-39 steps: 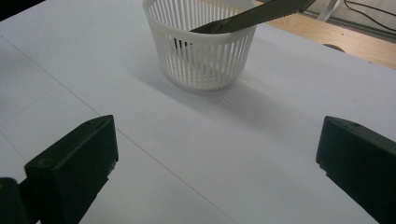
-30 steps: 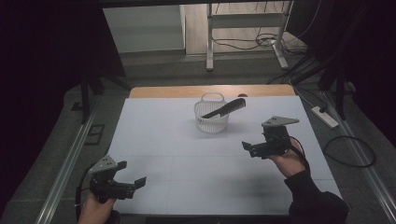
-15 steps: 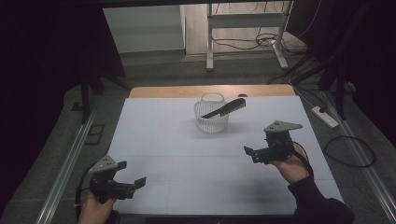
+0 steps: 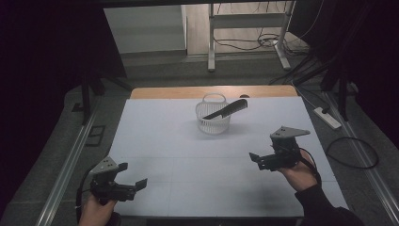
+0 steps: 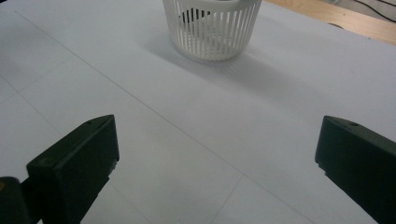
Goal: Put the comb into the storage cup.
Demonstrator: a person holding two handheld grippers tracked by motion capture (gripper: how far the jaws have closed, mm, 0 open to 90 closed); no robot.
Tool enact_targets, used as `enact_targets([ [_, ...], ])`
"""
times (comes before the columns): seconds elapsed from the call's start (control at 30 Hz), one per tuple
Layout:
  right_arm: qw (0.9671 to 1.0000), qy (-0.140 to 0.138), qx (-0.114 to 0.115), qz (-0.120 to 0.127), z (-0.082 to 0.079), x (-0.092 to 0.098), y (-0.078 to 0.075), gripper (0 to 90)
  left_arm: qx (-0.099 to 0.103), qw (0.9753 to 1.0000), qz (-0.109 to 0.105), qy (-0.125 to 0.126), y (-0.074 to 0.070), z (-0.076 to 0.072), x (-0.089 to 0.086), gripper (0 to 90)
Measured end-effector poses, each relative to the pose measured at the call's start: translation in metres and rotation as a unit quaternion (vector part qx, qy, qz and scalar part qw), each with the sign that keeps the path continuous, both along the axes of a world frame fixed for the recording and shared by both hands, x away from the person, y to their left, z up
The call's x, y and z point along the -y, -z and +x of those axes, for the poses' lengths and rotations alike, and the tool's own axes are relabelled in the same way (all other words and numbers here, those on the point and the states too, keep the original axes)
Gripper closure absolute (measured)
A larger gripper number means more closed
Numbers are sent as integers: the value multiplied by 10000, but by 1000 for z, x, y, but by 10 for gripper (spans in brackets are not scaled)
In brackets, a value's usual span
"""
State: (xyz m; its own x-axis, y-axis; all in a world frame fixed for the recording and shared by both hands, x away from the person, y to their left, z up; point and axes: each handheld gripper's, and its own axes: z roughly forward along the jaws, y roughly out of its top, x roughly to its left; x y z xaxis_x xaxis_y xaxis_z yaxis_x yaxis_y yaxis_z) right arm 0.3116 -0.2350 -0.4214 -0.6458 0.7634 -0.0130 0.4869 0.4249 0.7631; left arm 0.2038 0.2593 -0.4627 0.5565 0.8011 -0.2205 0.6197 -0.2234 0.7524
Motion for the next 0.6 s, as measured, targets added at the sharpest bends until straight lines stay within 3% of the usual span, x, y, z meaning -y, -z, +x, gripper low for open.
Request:
enact_targets([
  [0.6,10000,21,-57,-76,-17,12,4,0,-19,10000,-28,-22,0,0,-1,0],
])
